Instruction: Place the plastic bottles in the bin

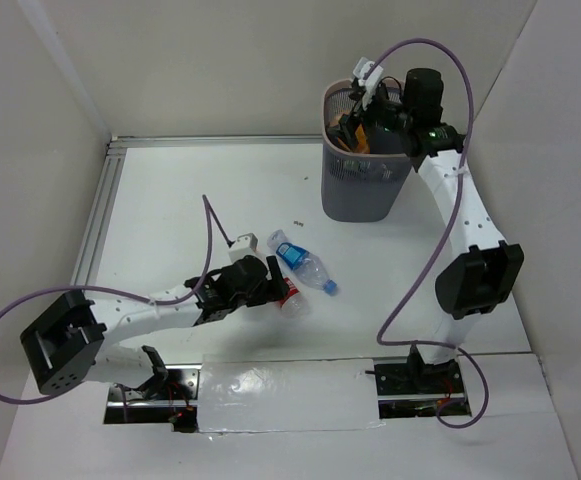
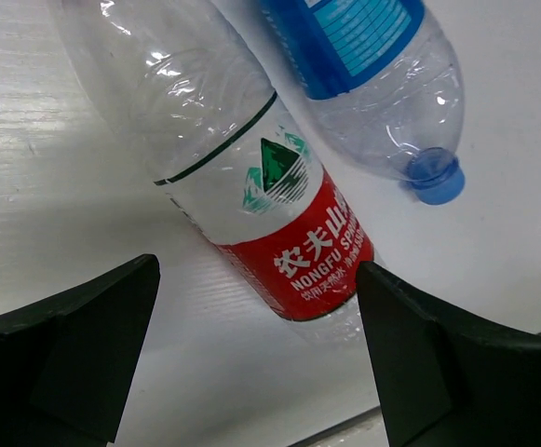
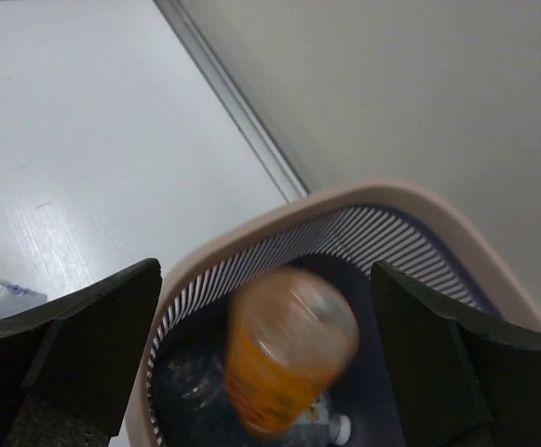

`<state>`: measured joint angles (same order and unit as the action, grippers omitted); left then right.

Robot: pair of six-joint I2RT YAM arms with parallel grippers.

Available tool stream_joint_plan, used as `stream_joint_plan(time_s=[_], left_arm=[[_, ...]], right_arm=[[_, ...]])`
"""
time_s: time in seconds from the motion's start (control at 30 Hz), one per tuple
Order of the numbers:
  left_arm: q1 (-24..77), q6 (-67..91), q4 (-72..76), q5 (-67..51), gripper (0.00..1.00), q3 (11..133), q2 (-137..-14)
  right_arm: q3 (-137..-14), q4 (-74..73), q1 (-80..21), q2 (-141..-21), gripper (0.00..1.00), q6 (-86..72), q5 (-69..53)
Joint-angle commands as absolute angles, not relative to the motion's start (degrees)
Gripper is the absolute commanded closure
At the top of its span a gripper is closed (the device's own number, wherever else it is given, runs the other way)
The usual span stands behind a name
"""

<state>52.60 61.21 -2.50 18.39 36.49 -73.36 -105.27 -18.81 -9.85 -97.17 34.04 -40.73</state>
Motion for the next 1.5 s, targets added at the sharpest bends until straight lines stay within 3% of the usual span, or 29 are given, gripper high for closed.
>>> stream_joint_plan(time_s=[0.0, 0.23, 0.57, 0.7, 0.83, 0.87, 0.97, 1.0, 1.1, 1.13, 1.17, 1.23, 1.3, 1.33, 1.37, 1.4, 1.47], left_arm=[[53.0, 59.2, -0.2, 21.7, 0.01, 39.1, -75.9], [55.4, 61.0, -0.7, 27.3, 0.01, 40.4, -80.9], [55.4, 64.4, 0.7, 24.8, 0.01, 44.3, -91.8], [55.4, 64.4, 1.2, 24.1, 0.15, 44.3, -92.4], [55.4, 64.4, -0.4, 24.1, 0.47, 42.5, -87.7], [55.9, 64.4, -1.5, 24.1, 0.63, 41.8, -86.0], [59.0, 64.4, -8.8, 27.6, 0.80, 41.8, -76.4], [59.9, 64.9, -10.8, 28.7, 0.86, 41.8, -73.6], [62.1, 62.8, -16.7, 33.3, 0.90, 43.5, -62.9], [62.1, 61.3, -16.7, 33.9, 0.90, 44.2, -60.8], [62.1, 56.9, -15.0, 35.2, 0.90, 46.0, -59.2], [62.1, 50.8, -10.4, 35.9, 0.90, 48.6, -57.3], [58.9, 41.8, -2.6, 34.0, 0.90, 54.2, -58.4], [55.8, 37.4, 1.7, 30.0, 0.90, 59.3, -63.7], [55.8, 36.0, 1.8, 28.2, 0.90, 62.3, -63.7], [53.1, 34.5, 4.9, 26.4, 0.90, 65.4, -66.0], [50.4, 32.1, 7.5, 22.3, 0.90, 71.7, -73.9]], right_arm=[[-110.1, -19.5, -7.6, -97.2, 0.00, 28.7, -39.4], [-96.6, -21.3, -4.9, -87.3, 0.00, 27.9, -45.5], [-75.3, -25.8, -4.9, -71.9, 0.00, 33.7, -51.2], [-71.4, -27.8, -3.9, -68.9, 0.00, 33.7, -51.8], [-68.6, -29.0, -3.9, -65.3, 0.00, 37.6, -51.9], [-67.8, -29.6, -3.9, -64.2, 0.00, 38.4, -51.9], [-65.4, -32.8, -2.7, -62.5, 0.05, 41.8, -52.5], [-64.4, -33.9, -2.7, -61.3, 0.10, 42.4, -52.5], [-59.8, -36.4, -2.1, -58.6, 0.30, 46.5, -53.2], [-58.5, -36.4, -2.1, -58.0, 0.42, 46.5, -53.2], [-57.1, -36.4, -2.1, -57.4, 0.70, 46.5, -53.2], [-53.1, -36.4, -2.1, -55.8, 0.83, 46.5, -52.5], [-49.9, -36.9, -2.1, -55.2, 0.81, 48.0, -50.9], [-48.1, -38.0, -2.1, -54.7, 0.71, 49.3, -50.1], [-48.1, -38.1, -2.1, -54.7, 0.71, 50.2, -50.1], [-46.6, -38.1, -2.1, -54.7, 0.60, 51.1, -49.4], [-45.5, -40.8, -2.1, -54.7, 0.51, 53.3, -49.4]])
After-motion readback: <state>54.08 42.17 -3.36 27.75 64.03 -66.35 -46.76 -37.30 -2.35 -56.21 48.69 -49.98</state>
